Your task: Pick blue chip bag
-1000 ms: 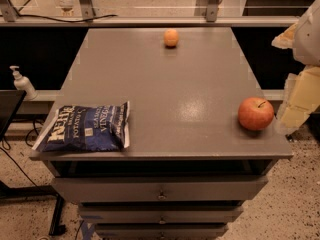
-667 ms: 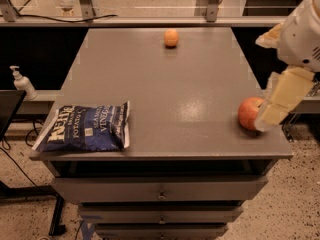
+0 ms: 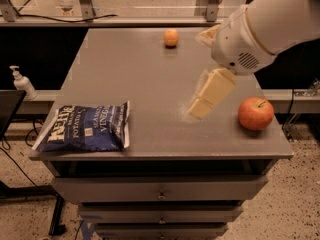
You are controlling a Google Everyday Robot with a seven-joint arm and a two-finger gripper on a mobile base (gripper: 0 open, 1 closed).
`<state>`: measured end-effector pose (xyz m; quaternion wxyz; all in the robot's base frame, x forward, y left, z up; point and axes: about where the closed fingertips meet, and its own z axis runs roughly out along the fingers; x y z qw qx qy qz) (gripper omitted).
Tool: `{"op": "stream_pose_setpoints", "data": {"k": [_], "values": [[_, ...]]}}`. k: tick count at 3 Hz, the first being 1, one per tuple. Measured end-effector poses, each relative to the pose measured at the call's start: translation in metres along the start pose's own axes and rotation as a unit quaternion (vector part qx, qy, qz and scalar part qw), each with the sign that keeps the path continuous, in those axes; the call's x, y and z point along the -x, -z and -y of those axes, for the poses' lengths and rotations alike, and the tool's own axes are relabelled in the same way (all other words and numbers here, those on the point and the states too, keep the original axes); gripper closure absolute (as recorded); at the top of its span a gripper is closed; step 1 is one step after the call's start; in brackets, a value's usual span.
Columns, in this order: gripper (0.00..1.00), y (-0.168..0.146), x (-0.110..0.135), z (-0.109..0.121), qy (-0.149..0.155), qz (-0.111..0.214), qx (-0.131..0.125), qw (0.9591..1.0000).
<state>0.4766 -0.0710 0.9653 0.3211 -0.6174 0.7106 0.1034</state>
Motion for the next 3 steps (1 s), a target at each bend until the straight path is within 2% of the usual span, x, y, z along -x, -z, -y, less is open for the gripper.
{"op": "stream_pose_setpoints", "data": {"k": [1, 3], "values": [[0.00, -0.041, 0.034, -0.013, 0.006, 0.037, 0.015, 0.9992], [0.00, -0.117, 0.077, -0.060, 0.005, 0.052, 0.071, 0.9961]]}}
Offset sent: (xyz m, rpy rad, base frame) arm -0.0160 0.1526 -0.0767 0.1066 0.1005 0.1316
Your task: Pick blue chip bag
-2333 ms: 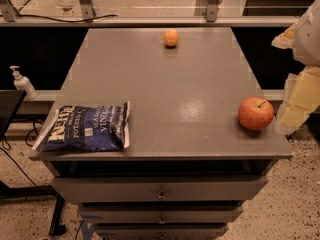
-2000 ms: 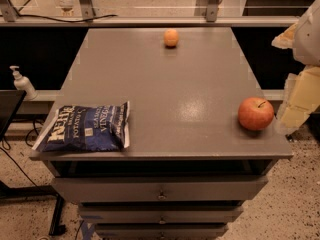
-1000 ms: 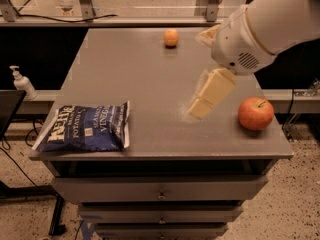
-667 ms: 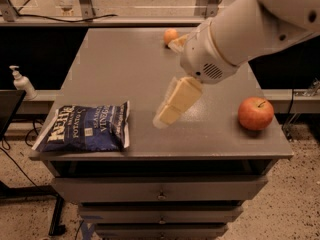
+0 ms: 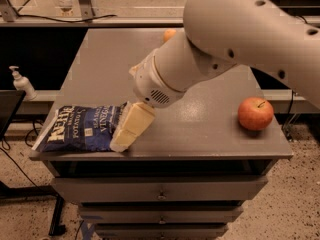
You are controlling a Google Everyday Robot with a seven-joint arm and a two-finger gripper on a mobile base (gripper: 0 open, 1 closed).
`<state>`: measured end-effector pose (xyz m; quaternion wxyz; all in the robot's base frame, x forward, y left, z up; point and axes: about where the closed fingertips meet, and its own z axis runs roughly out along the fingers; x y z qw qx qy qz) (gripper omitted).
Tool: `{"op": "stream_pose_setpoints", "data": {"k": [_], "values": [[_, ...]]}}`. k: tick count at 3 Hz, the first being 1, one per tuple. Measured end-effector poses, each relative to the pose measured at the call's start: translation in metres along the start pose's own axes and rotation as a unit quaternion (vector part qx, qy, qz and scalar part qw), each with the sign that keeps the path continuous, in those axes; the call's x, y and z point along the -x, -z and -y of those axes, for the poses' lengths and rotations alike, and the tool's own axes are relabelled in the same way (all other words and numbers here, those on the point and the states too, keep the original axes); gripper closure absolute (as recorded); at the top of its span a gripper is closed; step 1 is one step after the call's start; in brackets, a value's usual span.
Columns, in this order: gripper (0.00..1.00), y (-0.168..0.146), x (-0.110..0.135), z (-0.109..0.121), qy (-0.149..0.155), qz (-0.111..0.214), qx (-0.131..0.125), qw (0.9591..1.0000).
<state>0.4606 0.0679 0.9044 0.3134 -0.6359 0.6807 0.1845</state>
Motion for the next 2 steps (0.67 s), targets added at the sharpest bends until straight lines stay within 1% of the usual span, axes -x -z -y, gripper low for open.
{"op": "stream_pose_setpoints", "data": {"k": [1, 2], "values": [[0.00, -0.039, 0.013, -0.009, -0.008, 0.003, 0.023, 0.9997], [0.00, -0.075, 0.013, -0.011, -0.020, -0.001, 0.039, 0.9990]]}}
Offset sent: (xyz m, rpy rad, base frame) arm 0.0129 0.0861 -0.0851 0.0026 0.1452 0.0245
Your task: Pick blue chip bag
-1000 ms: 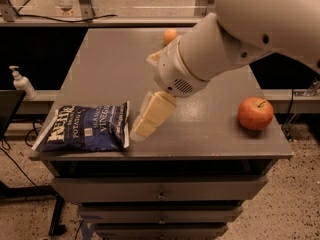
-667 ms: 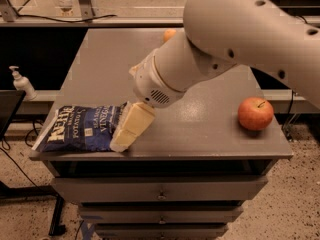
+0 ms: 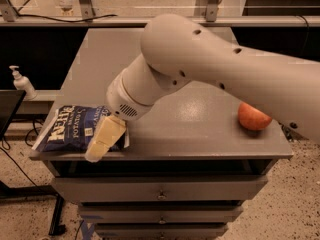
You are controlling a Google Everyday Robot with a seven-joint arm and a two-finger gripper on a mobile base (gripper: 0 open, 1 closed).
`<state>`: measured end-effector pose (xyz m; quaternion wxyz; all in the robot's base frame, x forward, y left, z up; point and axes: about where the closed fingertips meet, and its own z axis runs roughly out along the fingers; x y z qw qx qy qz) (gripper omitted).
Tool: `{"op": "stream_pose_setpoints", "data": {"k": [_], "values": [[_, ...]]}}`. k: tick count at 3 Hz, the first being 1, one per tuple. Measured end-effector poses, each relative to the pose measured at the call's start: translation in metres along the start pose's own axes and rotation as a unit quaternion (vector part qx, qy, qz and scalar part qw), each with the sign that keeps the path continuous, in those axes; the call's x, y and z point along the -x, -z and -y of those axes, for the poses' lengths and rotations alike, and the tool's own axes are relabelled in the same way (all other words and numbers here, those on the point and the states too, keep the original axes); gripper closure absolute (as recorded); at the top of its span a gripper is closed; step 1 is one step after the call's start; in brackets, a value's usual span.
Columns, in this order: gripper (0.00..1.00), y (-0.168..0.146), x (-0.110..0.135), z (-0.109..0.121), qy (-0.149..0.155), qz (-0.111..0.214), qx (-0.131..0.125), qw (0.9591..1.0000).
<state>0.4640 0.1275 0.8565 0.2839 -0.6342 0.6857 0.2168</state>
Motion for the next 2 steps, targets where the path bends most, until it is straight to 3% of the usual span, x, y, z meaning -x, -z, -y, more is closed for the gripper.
{"op": "stream_pose_setpoints", "data": {"k": [1, 2], "values": [[0.15, -0.0234, -0.0038, -0.0015, -0.008, -0.001, 0.011, 0.9999], [0.38, -0.0285, -0.0046, 0.0004, -0.015, 0.008, 0.011, 0.9998]]}}
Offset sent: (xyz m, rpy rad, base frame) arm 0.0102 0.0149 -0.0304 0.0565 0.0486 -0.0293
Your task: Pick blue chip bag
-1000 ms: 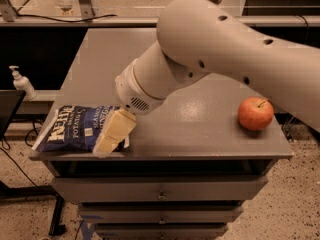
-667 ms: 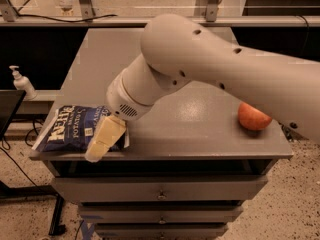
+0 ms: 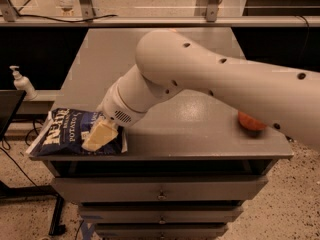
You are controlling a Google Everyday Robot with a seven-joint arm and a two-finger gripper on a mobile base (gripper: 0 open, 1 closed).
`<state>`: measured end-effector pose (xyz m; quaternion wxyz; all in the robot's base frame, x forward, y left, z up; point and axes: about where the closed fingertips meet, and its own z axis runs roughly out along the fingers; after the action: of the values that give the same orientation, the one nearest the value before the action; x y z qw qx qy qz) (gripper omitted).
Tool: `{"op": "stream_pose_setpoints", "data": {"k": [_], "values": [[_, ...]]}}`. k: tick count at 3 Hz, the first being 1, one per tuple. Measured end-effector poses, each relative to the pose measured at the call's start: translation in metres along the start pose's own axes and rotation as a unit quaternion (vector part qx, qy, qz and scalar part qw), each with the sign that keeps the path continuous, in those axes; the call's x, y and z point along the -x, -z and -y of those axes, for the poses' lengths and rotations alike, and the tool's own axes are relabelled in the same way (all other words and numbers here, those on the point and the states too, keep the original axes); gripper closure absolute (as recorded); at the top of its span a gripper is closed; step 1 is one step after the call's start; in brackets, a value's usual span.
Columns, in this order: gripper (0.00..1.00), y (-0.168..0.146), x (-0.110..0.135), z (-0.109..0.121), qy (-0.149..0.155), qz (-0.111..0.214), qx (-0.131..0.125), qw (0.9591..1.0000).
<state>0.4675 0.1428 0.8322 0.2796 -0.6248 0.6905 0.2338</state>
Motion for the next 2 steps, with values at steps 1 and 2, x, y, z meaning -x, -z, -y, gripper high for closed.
{"op": "stream_pose_setpoints", "data": {"k": [1, 2], "values": [[0.61, 0.011, 0.004, 0.007, -0.003, 0.018, -0.007, 0.9998], [0.85, 0.042, 0.005, 0.028, -0.005, 0.036, -0.022, 0.9991]]}}
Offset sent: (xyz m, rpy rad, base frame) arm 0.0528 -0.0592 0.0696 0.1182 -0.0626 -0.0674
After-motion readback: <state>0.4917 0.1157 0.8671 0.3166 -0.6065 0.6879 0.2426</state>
